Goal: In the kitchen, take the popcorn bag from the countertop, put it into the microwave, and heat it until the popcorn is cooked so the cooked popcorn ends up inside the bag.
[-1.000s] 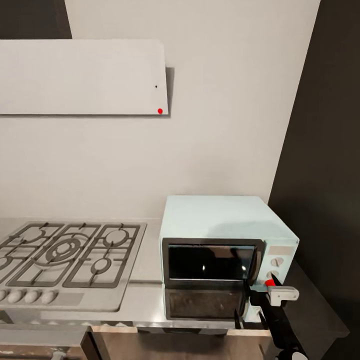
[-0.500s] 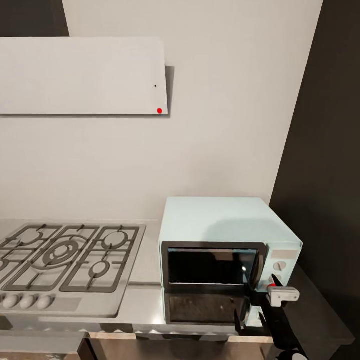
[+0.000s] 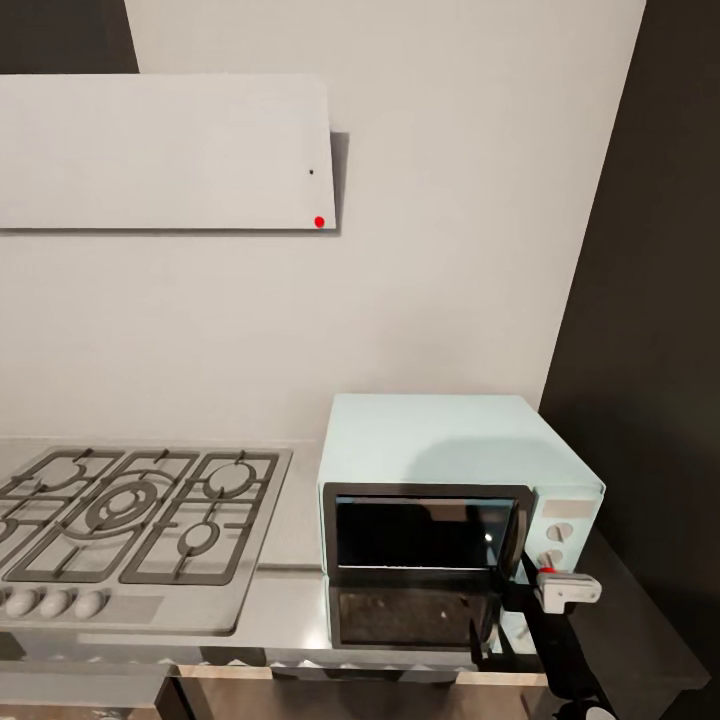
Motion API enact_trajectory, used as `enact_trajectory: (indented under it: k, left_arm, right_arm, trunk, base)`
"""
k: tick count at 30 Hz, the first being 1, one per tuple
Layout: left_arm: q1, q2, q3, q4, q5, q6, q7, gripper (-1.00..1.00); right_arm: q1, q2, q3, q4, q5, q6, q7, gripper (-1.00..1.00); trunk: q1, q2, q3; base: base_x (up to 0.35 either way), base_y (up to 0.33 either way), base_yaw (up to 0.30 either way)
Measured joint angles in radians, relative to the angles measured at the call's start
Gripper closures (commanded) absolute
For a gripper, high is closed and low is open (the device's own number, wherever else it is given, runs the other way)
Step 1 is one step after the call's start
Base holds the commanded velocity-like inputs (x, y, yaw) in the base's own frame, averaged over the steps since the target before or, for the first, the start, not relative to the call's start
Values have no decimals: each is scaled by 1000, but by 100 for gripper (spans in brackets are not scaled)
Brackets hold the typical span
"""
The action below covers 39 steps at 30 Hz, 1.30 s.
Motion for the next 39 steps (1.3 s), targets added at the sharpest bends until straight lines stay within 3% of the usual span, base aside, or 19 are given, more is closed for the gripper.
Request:
enact_trajectory:
  k: [39]
  left_arm:
    - [-1, -24, 4, 1, 0, -2, 1, -100]
  right_arm:
    - [-3, 1, 11, -1, 18, 0, 9, 100]
  trunk:
    - [0, 0, 0]
  base:
    - [-74, 0, 0]
